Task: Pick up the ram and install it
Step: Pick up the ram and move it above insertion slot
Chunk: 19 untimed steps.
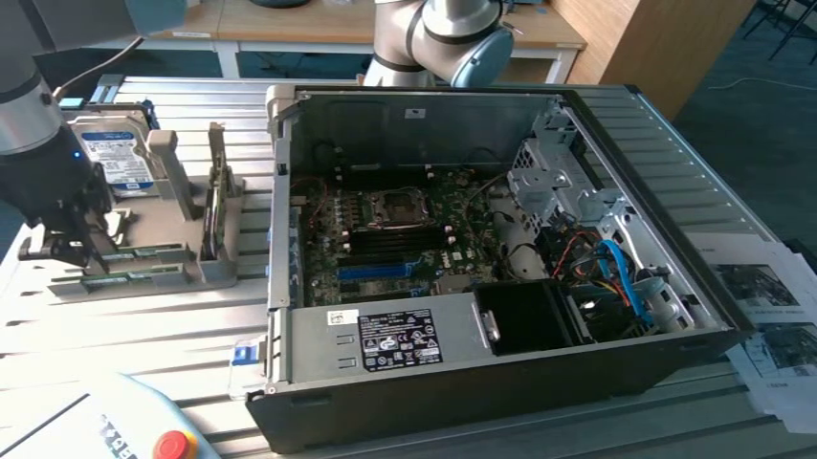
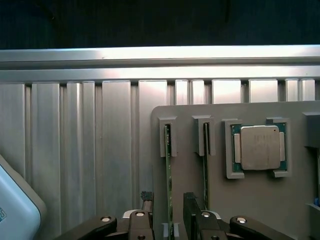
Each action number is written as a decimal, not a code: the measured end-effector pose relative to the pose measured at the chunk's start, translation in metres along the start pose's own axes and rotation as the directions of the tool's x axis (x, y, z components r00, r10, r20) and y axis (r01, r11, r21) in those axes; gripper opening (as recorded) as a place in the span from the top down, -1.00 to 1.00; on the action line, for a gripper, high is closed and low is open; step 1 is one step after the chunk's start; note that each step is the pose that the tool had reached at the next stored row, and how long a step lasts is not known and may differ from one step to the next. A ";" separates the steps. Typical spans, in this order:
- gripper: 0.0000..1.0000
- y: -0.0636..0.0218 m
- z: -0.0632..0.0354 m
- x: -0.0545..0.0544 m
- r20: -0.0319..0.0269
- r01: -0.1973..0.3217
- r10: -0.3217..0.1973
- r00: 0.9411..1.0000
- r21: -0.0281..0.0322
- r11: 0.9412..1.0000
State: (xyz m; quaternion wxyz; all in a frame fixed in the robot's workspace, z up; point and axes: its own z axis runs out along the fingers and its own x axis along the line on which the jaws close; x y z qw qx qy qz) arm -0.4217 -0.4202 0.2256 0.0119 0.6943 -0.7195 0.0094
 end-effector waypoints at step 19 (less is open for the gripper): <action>0.26 0.0000 0.0176 0.000 0.000 0.000 0.000 1.000 -0.001 1.000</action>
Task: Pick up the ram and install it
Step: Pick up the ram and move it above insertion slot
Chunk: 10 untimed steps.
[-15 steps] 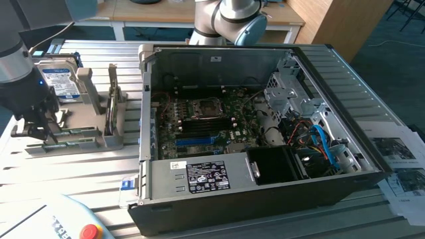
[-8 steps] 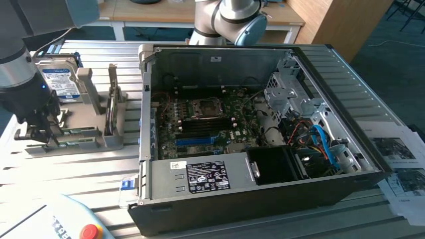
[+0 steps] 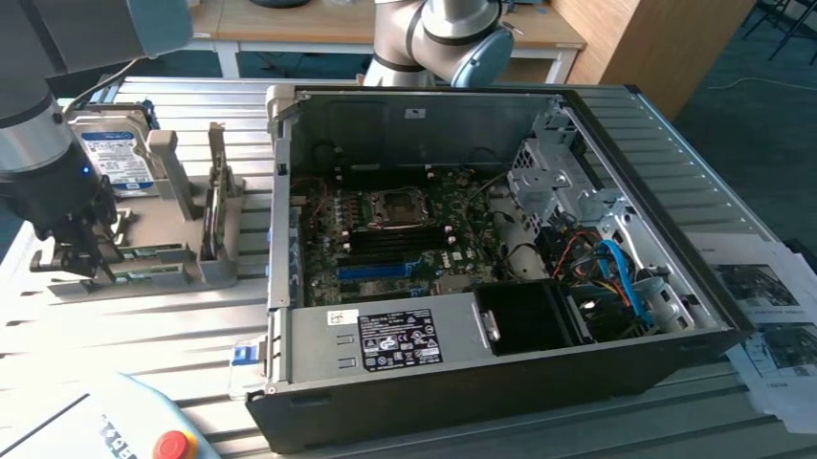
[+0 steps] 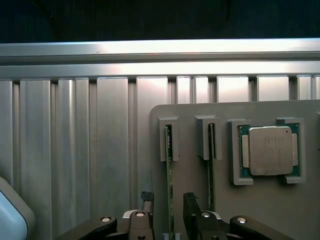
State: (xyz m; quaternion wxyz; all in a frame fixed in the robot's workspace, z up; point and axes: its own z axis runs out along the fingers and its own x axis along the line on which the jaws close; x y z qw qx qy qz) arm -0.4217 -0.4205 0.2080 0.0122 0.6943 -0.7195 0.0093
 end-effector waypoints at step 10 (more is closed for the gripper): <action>0.26 -0.0096 0.0001 0.002 0.000 0.000 0.000 1.000 -0.004 1.000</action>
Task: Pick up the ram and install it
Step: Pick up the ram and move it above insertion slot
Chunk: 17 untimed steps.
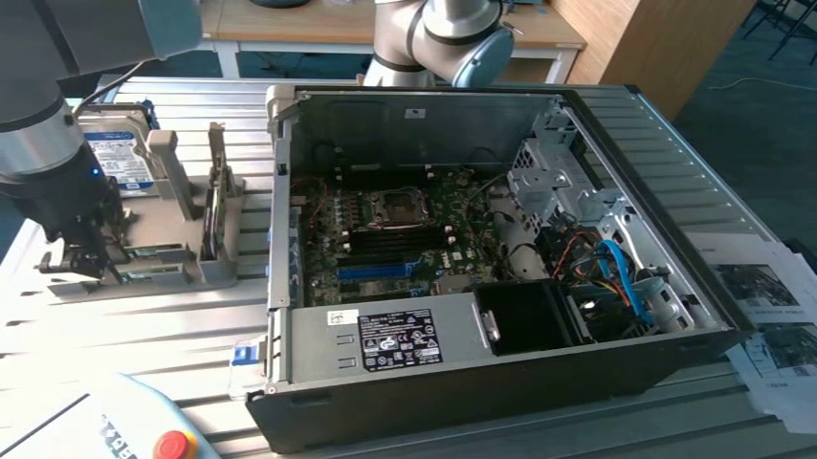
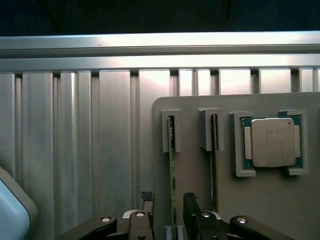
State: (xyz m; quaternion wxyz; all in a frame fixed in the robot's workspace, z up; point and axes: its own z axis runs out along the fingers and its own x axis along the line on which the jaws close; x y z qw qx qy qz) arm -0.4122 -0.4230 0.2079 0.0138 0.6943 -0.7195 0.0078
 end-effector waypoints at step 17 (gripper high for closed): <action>0.26 -0.0039 0.0021 0.000 0.000 0.000 0.000 1.000 -0.001 1.000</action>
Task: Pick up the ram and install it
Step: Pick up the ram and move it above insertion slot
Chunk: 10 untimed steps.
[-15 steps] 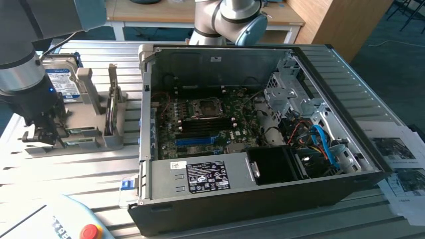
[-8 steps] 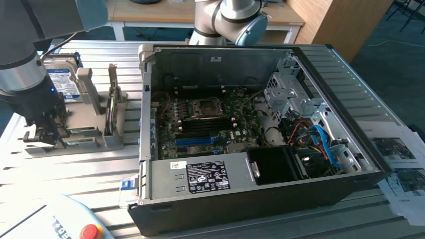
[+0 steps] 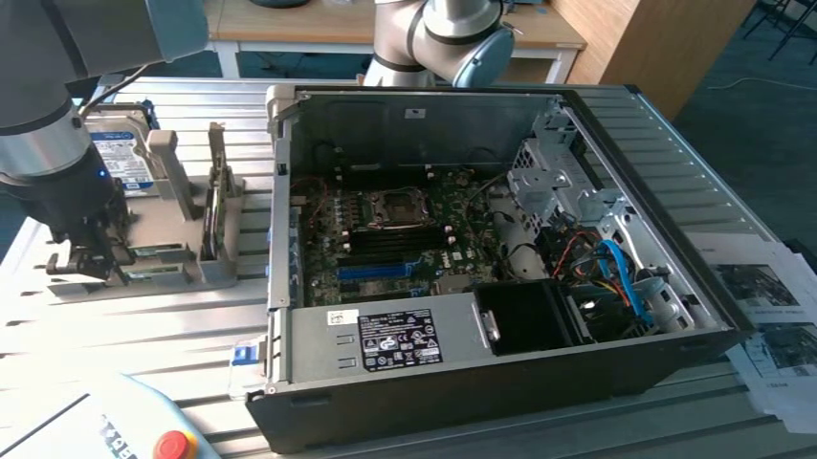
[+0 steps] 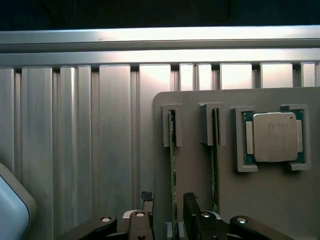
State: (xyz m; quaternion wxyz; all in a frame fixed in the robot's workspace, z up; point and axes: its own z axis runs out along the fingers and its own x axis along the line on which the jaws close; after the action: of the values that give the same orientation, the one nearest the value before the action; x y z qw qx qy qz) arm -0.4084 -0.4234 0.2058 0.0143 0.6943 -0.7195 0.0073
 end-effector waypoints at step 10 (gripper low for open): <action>0.26 -0.0004 0.0003 -0.003 0.000 0.000 0.000 1.000 0.000 1.000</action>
State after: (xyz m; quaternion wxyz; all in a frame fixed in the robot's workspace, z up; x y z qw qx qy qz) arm -0.4079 -0.4206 0.2055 0.0142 0.6943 -0.7195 0.0073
